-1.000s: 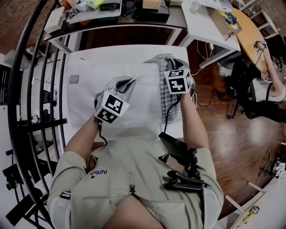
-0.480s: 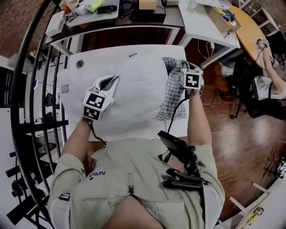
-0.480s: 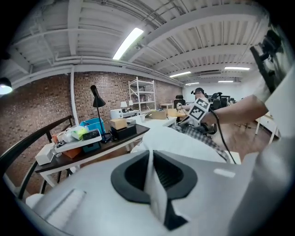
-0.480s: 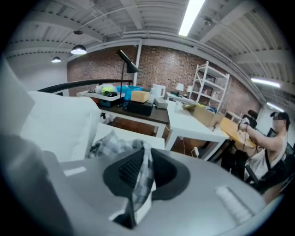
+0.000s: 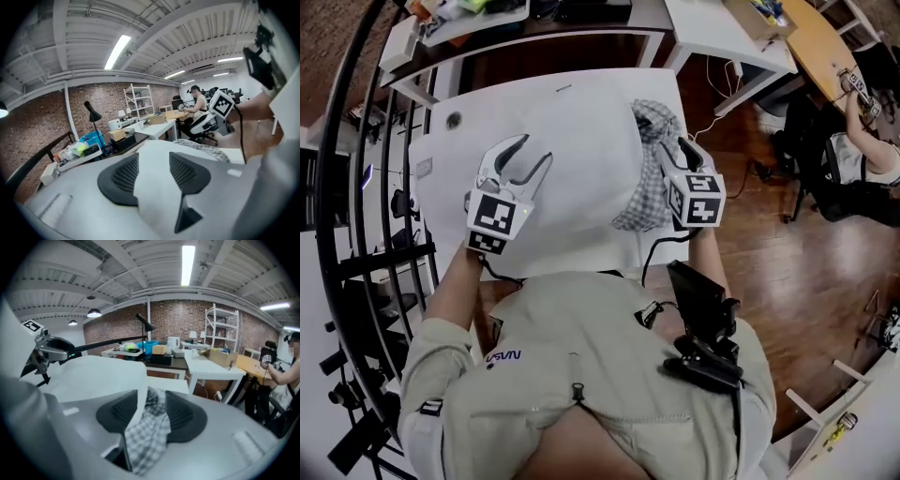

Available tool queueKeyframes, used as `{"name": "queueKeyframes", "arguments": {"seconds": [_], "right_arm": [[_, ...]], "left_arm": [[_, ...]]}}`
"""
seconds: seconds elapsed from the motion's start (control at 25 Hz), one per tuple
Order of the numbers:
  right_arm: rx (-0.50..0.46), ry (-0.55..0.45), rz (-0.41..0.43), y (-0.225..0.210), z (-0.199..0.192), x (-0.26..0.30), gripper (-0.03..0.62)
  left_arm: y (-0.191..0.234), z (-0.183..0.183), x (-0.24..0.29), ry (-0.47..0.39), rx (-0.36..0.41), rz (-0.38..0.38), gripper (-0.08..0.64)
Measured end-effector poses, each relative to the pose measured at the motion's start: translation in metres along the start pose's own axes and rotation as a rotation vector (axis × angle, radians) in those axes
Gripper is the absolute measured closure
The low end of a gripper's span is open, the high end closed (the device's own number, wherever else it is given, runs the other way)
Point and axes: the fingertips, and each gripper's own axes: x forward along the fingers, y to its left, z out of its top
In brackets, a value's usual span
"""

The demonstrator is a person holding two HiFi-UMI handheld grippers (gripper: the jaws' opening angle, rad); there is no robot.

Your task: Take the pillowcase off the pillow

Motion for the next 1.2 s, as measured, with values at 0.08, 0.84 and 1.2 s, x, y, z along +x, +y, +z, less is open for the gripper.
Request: {"name": "queueKeyframes", "arguments": {"seconds": [0.08, 0.84, 1.2], "right_arm": [[0.036, 0.048, 0.056, 0.03, -0.037, -0.03, 0.397], [-0.22, 0.465, -0.145, 0.012, -0.224, -0.065, 0.526], [-0.081, 0.339, -0.131, 0.019, -0.17, -0.083, 0.405]], "left_arm": [[-0.048, -0.007, -0.014, 0.027, 0.009, -0.1, 0.315], [-0.095, -0.038, -0.031, 0.058, 0.081, -0.115, 0.515], [-0.133, -0.067, -0.037, 0.027, -0.011, -0.229, 0.359]]}}
